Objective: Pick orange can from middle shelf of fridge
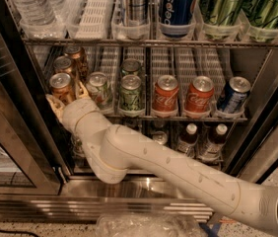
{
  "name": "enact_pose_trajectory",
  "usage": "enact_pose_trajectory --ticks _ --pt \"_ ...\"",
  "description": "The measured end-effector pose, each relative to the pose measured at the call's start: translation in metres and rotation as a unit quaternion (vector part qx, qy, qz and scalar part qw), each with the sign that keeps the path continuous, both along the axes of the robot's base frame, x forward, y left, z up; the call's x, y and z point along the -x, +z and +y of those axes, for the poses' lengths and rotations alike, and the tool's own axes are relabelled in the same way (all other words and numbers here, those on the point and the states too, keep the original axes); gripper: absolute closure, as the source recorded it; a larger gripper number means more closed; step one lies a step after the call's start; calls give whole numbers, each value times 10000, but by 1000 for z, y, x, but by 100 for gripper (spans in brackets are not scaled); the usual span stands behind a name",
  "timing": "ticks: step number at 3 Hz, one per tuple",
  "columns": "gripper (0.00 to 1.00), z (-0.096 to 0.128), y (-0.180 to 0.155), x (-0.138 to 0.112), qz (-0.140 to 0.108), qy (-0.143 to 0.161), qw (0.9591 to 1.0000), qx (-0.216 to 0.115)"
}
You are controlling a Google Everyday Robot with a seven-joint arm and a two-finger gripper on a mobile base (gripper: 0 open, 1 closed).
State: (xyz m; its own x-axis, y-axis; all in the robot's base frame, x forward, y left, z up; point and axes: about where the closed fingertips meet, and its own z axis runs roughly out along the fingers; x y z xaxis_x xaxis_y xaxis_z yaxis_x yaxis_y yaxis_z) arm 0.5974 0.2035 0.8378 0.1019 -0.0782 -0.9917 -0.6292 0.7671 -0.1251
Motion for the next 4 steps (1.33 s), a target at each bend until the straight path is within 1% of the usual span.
enact_pose_trajectory --ticks 2,3,4 --pt "88 0 0 0 0 0 10000 0" --pt "100 0 0 0 0 1 10000 0" --pt "100 0 2 0 -18 28 10000 7"
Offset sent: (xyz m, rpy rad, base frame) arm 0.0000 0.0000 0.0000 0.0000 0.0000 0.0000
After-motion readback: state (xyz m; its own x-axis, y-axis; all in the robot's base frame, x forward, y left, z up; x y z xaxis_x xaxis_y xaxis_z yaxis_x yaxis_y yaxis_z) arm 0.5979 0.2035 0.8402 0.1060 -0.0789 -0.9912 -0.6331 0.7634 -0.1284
